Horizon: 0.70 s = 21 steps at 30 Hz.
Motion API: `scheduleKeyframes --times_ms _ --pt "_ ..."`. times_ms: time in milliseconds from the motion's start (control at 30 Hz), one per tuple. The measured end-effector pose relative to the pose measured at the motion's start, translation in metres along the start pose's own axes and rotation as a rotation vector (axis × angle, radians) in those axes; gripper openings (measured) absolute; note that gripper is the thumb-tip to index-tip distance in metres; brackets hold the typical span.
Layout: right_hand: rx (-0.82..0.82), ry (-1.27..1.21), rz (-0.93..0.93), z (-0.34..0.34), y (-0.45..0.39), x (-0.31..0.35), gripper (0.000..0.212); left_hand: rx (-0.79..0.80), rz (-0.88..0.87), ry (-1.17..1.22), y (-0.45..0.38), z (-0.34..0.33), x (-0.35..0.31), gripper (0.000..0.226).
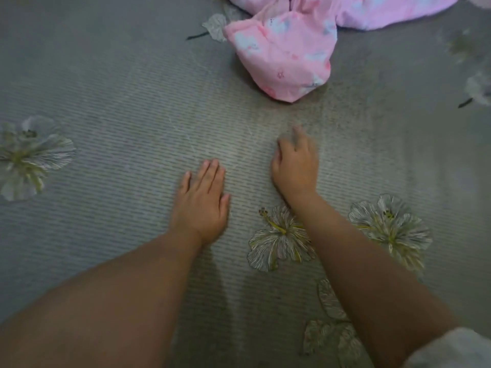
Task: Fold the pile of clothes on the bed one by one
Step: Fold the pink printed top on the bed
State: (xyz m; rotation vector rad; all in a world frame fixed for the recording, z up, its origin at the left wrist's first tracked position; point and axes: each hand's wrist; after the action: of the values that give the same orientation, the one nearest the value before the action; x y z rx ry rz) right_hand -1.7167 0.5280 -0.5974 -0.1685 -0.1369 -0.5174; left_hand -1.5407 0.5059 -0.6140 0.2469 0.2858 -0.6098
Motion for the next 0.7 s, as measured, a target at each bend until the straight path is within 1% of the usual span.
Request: scheduleKeyframes --times_ms 100,167,233,333,433,533,600,633,700 --pt "-0.091 -0.106 0.0 0.003 -0.046 -0.005 0.035 0.007 -0.001 -0.006 -0.001 0.0 0.001 0.062" --pt "-0.104 -0.125 -0.001 0.007 -0.07 -0.006 0.039 0.012 -0.007 -0.017 0.0 0.003 0.0 0.068" --pt "-0.046 -0.11 -0.006 0.005 -0.088 -0.009 0.037 0.014 -0.009 -0.025 0.0 0.002 0.0 0.068" --pt "0.102 -0.11 -0.064 0.0 -0.105 -0.016 0.032 0.024 -0.002 -0.027 -0.001 0.002 0.0 0.067" --pt "0.089 -0.052 -0.041 0.001 -0.099 -0.018 0.027 0.022 0.0 -0.043 -0.002 0.001 -0.001 0.07" --pt "0.057 -0.117 -0.029 0.004 -0.052 -0.008 0.022 0.027 0.007 -0.068 -0.001 0.001 -0.001 0.068" --pt "-0.004 -0.222 0.021 0.011 0.005 0.005 0.015 0.015 0.007 -0.059 -0.001 0.003 -0.003 0.066" --pt "-0.063 -0.253 0.019 0.014 0.039 0.008 0.013 0.001 0.008 -0.05 0.001 0.004 -0.003 0.063" --pt "-0.144 -0.192 -0.012 0.017 0.112 0.006 0.02 0.003 0.004 -0.025 0.002 0.004 -0.002 0.053"
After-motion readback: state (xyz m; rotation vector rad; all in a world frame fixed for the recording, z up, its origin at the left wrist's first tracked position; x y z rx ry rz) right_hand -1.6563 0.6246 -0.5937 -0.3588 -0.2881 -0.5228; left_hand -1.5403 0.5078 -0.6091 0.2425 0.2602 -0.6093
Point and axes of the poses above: each hand's wrist, its own y-axis away from the middle knuckle, its own z-axis out of the back of the hand, x = y × z, and after that the axes turned 6 degrees about y, right-handed
